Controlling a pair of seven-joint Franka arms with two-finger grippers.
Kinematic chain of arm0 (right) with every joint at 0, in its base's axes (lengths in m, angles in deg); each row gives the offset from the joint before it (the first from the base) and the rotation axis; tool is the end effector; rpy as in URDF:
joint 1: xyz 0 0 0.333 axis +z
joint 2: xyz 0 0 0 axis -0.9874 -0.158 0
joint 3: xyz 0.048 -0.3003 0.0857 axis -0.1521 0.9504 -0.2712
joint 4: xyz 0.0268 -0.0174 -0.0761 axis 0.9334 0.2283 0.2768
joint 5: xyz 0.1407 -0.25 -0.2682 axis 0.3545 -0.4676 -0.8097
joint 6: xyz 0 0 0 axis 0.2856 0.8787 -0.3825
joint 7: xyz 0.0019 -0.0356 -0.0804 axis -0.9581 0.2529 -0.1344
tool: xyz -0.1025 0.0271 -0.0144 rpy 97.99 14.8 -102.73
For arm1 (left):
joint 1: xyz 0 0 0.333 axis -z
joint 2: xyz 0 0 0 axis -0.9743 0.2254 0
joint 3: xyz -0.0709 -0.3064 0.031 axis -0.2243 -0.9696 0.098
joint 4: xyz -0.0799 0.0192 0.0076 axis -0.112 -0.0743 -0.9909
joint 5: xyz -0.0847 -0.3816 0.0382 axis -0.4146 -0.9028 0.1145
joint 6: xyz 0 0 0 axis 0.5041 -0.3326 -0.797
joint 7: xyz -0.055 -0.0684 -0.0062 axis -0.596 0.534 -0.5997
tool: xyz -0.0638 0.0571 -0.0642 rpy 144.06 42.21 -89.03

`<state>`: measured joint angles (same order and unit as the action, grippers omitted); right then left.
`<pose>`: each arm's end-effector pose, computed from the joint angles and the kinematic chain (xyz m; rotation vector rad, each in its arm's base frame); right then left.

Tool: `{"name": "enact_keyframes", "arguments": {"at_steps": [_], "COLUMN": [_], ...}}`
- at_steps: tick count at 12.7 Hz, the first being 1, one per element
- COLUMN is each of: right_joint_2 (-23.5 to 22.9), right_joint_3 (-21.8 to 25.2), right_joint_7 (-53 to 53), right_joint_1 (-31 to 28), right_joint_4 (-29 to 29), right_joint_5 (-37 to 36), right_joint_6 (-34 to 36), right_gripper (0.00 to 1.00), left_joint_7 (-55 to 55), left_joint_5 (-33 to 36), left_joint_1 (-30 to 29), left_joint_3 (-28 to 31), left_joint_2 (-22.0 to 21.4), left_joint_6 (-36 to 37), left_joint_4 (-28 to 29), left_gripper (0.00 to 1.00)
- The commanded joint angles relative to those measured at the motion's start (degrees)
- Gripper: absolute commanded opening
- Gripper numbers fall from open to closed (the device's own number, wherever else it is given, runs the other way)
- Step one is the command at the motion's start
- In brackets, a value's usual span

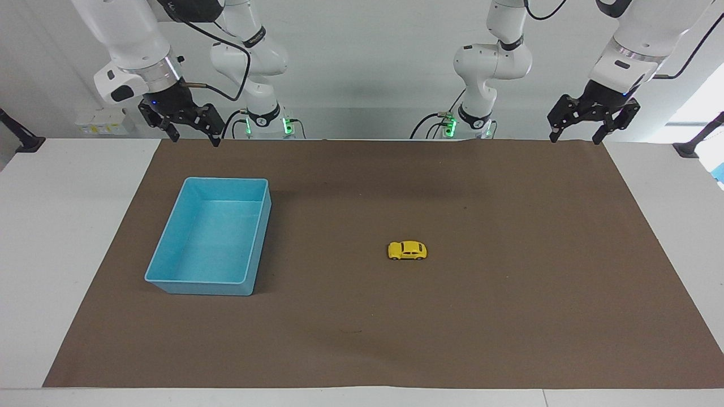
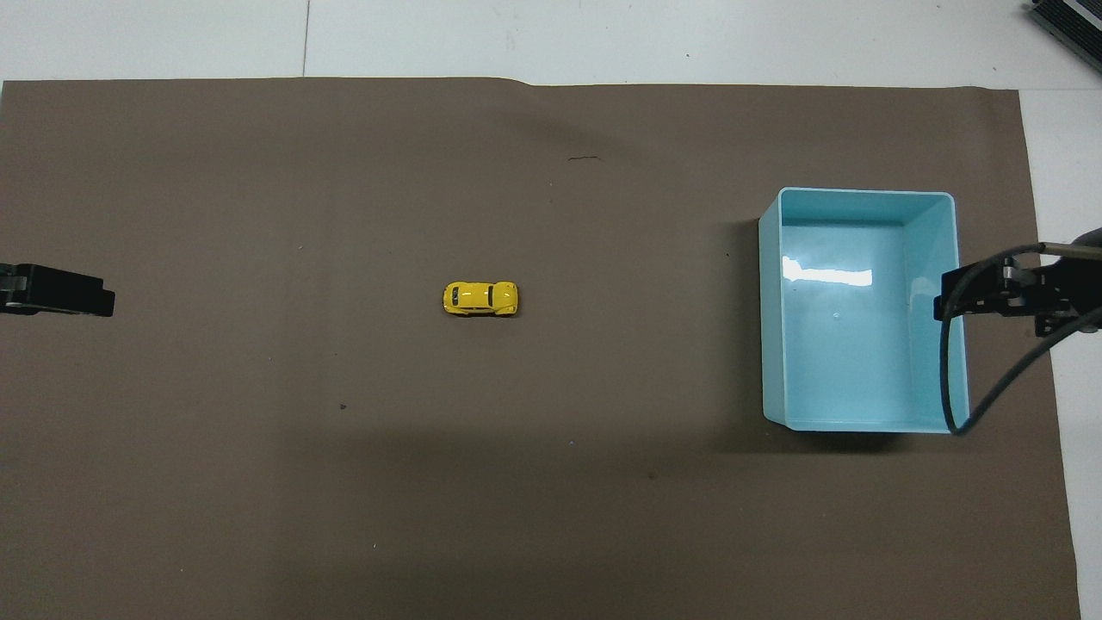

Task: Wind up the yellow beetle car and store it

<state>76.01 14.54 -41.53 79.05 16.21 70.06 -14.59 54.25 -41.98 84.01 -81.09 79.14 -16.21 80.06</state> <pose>0.5341 0.0057 0.6323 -3.1131 0.2843 0.1150 0.5225 -0.0320 0.6577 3.1088 -0.1555 0.0562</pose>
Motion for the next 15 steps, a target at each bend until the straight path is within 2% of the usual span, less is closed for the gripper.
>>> {"name": "enact_keyframes", "arguments": {"at_steps": [1,15], "right_joint_2": [0.6,0.5], "right_joint_3": [0.1,0.1], "right_joint_7": [-0.9,-0.9], "right_joint_1": [-0.6,-0.6], "right_joint_4": [0.3,0.3], "right_joint_5": [1.6,1.6], "right_joint_6": [0.0,-0.1], "right_gripper": [1.0,1.0], "left_joint_7": [0.1,0.2], "left_joint_5": [0.1,0.1], "left_joint_1": [-0.9,-0.8], "left_joint_3": [-0.4,-0.4], "left_joint_2": [-0.9,-1.0], "left_joint_6": [0.9,1.5], "left_joint_4": [0.4,0.4], "left_gripper": [1.0,1.0]}}
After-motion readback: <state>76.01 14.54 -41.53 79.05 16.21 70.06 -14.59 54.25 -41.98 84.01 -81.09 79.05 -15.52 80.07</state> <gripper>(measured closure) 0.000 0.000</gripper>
